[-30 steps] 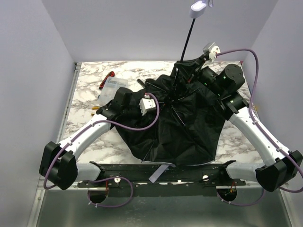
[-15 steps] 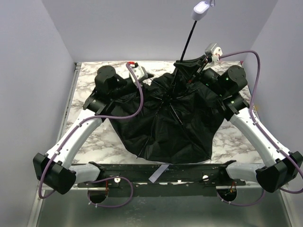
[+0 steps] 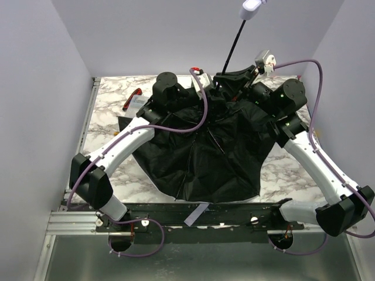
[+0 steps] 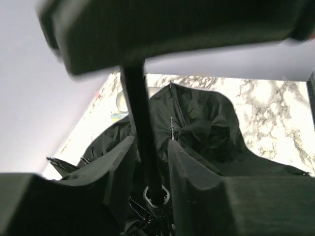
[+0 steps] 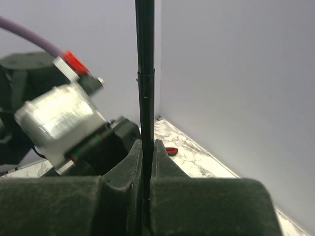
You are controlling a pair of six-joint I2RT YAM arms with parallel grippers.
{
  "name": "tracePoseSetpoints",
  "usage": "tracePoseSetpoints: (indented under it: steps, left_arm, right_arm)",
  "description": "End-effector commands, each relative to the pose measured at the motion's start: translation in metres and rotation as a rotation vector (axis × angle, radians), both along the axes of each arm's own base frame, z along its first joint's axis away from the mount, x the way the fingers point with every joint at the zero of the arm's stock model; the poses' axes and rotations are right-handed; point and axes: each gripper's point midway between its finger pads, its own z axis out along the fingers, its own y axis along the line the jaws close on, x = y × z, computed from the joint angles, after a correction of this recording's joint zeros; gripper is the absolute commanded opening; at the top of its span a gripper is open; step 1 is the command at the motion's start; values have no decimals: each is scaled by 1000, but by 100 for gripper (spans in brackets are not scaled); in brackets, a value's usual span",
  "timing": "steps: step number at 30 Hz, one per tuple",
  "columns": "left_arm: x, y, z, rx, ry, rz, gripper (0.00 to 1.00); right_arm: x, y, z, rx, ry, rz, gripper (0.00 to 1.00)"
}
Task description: Open the umbrella
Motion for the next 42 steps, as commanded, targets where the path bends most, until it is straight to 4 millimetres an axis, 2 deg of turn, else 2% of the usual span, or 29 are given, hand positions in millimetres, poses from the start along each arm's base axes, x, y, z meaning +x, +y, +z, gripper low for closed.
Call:
tracePoseSetpoints:
  steps: [1,3,7,9,12,16,22,25,30,38,42]
  left_arm:
    - [31,3,-14,6,25,103,27]
    - [44,10,-34,33,61,132,21]
    - [61,27,-79,100,130,172,20]
    - [65,32,-100,140,144,183,22]
    - [71,37,-125,201,164,197,30]
    - [81,45,-147,245,196,224,35]
    - [91,56,-169,296,226,238,38]
    - [93,59,-177,312,251,237,43]
    - [95,63,-190,338,283,237,45]
    - [107,76,-204,376,307,277,45]
    - [114,80,-197,362,302,293,36]
  right_arm:
    - [-19,-6,59,91,-136,28,0]
    - [-21,-9,67,112,-139,21,0]
    - [-24,-14,84,155,-151,6,0]
    - [-25,-16,93,171,-164,3,0]
    - [-28,-18,107,198,-183,2,0]
    - [-31,-22,124,221,-212,-5,0]
    - [-38,-28,146,248,-260,-18,0]
    - [-40,-30,157,257,-287,-20,0]
    - [-45,-32,173,270,-326,-23,0]
    - [-51,-35,185,278,-358,-19,0]
    - [-55,-33,179,266,-349,-4,0]
